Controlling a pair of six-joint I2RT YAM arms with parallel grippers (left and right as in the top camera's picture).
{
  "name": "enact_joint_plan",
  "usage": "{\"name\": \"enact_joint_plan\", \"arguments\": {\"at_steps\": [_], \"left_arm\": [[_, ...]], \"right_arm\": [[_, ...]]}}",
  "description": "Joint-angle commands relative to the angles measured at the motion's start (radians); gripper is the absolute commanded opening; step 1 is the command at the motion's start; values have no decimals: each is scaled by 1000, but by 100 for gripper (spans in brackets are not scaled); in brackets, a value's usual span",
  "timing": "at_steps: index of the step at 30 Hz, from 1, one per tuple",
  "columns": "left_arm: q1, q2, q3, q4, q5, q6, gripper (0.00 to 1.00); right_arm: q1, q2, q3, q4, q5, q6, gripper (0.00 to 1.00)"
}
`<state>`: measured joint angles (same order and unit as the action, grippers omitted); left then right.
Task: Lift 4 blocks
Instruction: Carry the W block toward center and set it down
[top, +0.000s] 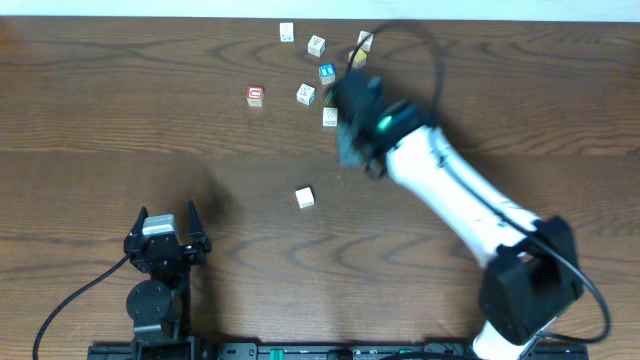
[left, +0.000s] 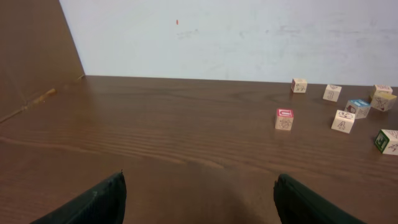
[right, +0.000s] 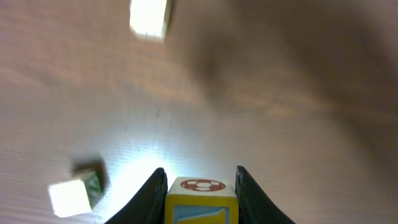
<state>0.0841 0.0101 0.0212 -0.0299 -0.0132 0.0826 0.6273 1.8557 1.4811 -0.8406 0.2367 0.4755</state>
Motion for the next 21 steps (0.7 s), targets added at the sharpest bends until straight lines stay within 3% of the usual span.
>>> {"name": "enact_joint_plan", "arguments": {"at_steps": [1, 11, 21], "left_arm": [[5, -6, -17, -42, -16, -1, 76], [5, -6, -17, -42, -16, -1, 76], [5, -6, -17, -42, -16, -1, 76]], "right_arm": [[43, 10, -132, 67, 43, 98, 1], [34, 11, -378, 260, 42, 212, 1], [32, 11, -447, 474, -19, 90, 4]]}}
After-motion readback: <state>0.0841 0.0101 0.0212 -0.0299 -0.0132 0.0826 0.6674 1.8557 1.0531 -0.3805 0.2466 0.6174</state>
